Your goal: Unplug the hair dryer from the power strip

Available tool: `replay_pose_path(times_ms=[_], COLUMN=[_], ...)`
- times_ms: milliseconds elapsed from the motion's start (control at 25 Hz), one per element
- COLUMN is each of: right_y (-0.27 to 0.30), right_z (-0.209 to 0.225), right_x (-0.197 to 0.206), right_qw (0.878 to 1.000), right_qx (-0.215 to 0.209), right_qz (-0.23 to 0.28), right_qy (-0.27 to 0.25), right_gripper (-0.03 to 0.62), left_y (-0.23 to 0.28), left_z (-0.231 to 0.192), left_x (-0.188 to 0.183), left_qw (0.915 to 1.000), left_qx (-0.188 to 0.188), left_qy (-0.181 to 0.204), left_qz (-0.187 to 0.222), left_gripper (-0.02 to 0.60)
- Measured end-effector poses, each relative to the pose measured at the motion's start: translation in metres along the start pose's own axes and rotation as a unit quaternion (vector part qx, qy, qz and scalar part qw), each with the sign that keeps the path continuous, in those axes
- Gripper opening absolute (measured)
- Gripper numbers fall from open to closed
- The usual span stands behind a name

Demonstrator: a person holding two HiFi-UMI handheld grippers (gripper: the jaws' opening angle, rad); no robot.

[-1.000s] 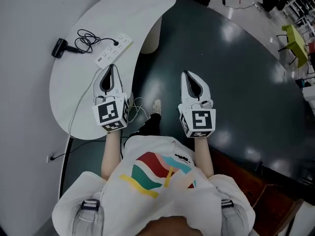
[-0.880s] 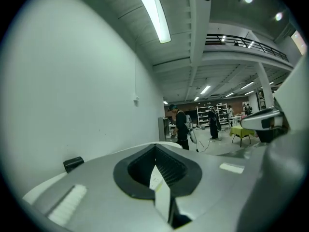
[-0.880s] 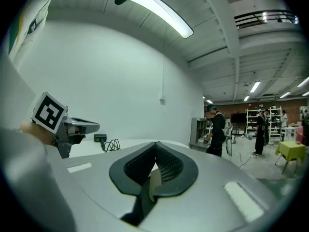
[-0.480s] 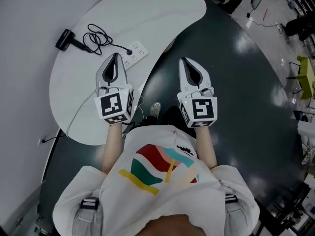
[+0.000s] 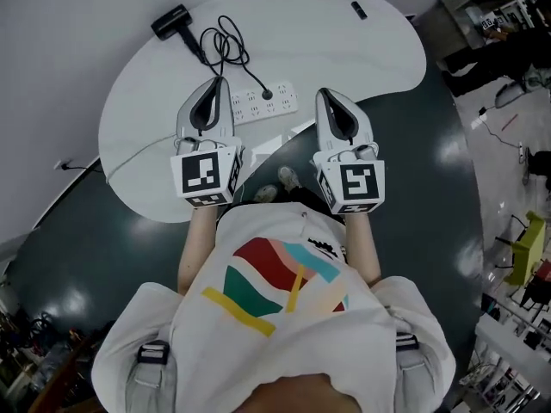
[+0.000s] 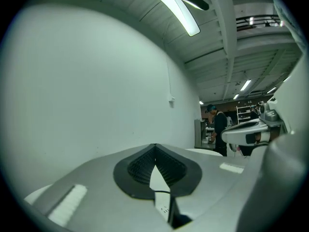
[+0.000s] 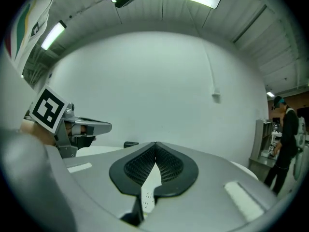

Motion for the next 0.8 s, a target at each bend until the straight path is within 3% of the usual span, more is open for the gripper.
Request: replay_pose_path(times_ms=[200,400,560,680,800], right_y=[0.028,0.044,0.051,0.054,0.058], right_z=[0.015,0.022,0.020,0.020,0.020], right_x=[0.000,0.009,0.014,0.014,0.016], right_qw=[0.999,0.997,0.996,0.995,0.994], right_qx=[-0.053,-0.077,-0.094,-0.102,-0.109], right_qz=[0.008,0.006,0.003,0.003,0.000], right_qy=[-0.002,0.010,0.012,0.010,0.010], right_gripper=[0.011,0.011,0.011,0.012,0.012], left_y=[0.011,0.019,0.028,0.035,0.046], left_z=[0.004,0.007,0.001,-0.007,-0.016], left_x=[0.001,0.009,0.019,0.026,0.040], left_qw=[0.9983,0.9955,0.9928,0.9896,0.9788], left_qx=[-0.045,-0.058,-0.044,-0.024,0.009], left_qy=[0.027,0.043,0.034,0.034,0.059], left_qz=[-0.025,-0.060,-0.106,-0.138,-0.196], left_gripper=[0.000,0.000,0.012,0.075,0.087])
Point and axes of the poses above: the fingertips, and each gripper's own axes: y forward along the fingers, z to its right, x out of its underside, the point moved 10 cm from there along -y, backward along the fingers, and after that the axes turned 5 degrees about -y, right-handed, at the moved point
